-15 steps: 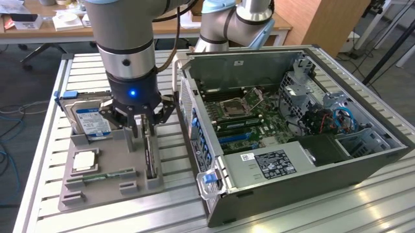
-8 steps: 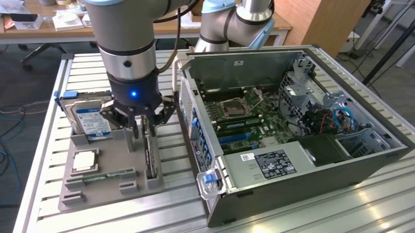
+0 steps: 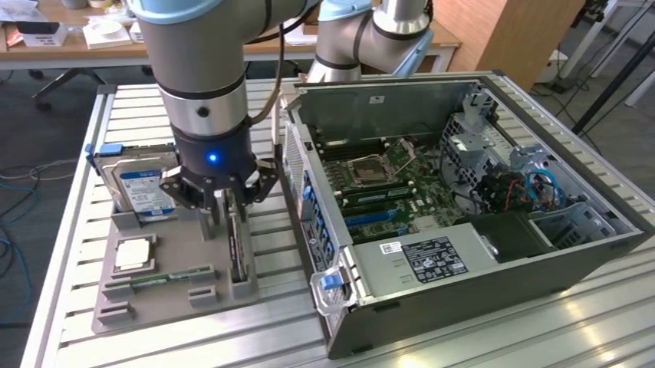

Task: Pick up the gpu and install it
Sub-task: 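Pick up the gpu and move the gpu toward the slot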

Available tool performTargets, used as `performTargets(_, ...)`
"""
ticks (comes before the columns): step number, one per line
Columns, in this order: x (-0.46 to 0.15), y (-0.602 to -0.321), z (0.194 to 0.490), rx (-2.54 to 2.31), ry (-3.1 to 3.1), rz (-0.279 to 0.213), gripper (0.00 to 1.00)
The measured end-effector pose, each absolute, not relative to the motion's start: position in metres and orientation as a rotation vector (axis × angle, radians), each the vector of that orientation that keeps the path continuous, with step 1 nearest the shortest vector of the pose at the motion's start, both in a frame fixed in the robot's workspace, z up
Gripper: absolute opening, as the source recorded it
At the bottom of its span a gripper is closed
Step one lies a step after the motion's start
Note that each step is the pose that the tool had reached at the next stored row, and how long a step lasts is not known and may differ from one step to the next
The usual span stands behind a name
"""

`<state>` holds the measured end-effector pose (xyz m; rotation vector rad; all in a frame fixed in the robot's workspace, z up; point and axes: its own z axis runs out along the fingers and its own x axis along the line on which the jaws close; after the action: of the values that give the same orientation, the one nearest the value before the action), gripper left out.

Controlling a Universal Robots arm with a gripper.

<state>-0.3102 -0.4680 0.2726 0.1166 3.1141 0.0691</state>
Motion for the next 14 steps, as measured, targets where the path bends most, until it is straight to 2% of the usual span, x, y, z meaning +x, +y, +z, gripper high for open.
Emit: performTargets(14, -0.309, -0.469, 0.256, 0.117, 3.114, 0.069, 0.41)
